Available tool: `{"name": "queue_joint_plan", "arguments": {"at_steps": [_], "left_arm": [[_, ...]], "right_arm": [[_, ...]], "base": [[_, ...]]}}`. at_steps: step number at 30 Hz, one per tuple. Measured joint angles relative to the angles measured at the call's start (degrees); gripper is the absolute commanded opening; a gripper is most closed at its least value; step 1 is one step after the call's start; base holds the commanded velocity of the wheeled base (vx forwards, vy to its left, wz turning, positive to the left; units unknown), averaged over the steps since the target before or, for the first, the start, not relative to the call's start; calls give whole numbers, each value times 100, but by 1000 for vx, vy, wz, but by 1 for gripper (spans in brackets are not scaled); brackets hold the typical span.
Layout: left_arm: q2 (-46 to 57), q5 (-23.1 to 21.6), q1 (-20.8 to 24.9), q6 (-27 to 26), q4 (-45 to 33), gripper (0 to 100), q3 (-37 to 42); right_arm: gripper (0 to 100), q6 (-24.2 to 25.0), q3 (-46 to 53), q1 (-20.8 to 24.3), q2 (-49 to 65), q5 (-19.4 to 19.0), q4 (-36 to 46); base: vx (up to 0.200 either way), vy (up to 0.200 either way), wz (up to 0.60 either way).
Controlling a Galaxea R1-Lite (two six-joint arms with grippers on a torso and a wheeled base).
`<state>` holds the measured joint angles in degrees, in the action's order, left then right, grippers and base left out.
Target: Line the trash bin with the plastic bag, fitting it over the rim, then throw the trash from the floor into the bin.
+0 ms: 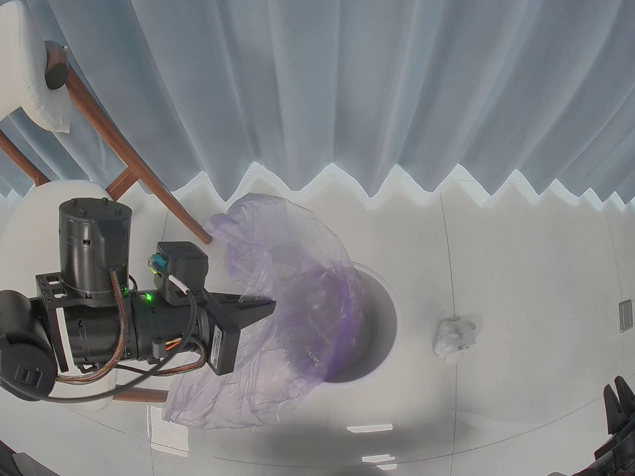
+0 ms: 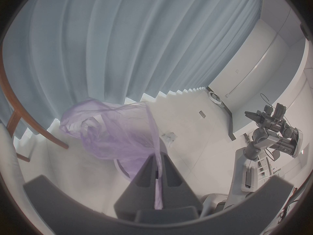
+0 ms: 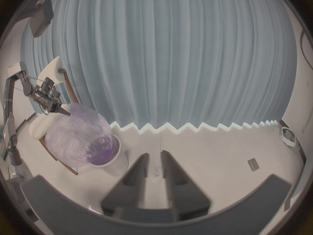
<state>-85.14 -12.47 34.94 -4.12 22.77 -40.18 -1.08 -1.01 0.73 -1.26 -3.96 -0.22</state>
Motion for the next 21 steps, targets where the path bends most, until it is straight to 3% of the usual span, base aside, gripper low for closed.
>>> {"name": "queue_joint_plan", "arguments": {"at_steps": [8, 21], "left_arm": [[16, -6, 12, -50, 110, 0, 99], [61, -26, 15, -408, 154, 0, 243]], "right_arm": [[0, 475, -310, 196, -546, -27, -746], [0, 866, -1418, 688, -3711, -416, -2031]], "base": [[0, 0, 0], [0, 0, 0]]}}
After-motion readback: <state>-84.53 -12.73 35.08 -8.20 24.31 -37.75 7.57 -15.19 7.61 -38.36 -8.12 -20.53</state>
